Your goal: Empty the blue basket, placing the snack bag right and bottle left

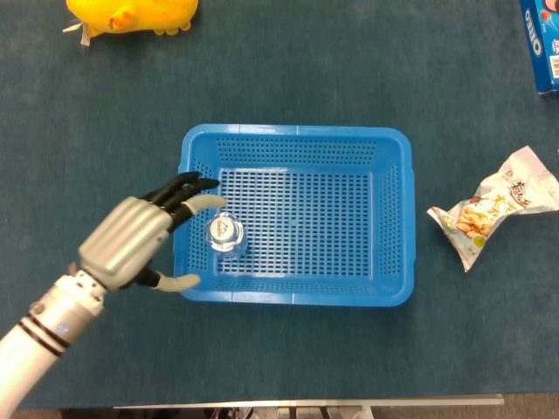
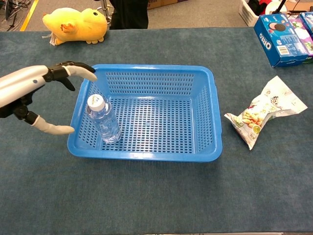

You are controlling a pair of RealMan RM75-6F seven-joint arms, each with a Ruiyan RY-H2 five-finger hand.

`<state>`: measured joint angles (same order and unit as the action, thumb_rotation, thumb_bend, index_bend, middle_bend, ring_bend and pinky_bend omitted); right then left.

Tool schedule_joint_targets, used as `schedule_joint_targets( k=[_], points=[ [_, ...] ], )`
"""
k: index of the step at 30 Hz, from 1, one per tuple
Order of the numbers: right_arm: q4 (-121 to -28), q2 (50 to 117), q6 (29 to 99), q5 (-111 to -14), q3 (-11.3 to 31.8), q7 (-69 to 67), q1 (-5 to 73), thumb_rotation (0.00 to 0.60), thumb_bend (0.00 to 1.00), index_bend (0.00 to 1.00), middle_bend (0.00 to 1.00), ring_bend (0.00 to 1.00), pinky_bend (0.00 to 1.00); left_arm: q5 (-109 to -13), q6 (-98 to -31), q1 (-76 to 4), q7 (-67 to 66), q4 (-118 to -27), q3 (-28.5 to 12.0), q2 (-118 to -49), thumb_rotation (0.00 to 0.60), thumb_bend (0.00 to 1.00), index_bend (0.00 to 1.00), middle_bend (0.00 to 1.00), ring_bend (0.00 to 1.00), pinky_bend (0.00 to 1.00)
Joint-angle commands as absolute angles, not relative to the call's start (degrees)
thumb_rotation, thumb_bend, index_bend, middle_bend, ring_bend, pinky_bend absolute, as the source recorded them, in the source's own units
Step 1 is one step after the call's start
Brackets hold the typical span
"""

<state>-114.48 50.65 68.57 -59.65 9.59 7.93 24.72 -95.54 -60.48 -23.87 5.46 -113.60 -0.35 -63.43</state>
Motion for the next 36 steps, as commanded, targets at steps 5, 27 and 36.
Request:
schedule_joint_targets(
  k=[5, 27, 36],
  points=[
    [-113.0, 50.8, 67.9, -60.2, 9.4, 6.1, 23.7, 0.600, 0.00, 0.21, 0.32, 0.36, 0.61, -92.3, -56.6, -27.5, -1.1, -111.6, -1.9, -68.3, 0.600, 0.13, 0.18, 0.10, 0.06, 0.27],
    [-111.3, 51.7, 66.4, -62.3, 9.2, 3.6, 22.1, 0.600, 0.00, 0.21, 0.32, 0.36, 0.61, -85.1, -52.1, -33.3, -8.6, -108.5, -3.0, -72.4, 0.600, 0.13, 0.25, 0.11, 0.15, 0.40],
    [-110.7, 52.1, 65.6, -62.3, 9.2, 3.2, 21.9, 0.600, 0.00, 0.21, 0.32, 0.36, 0.61, -84.8, -51.8, -34.4, -7.2, -107.7, -2.5, -72.8, 0.600, 0.13, 0.32, 0.20, 0.22, 0.51]
  ],
)
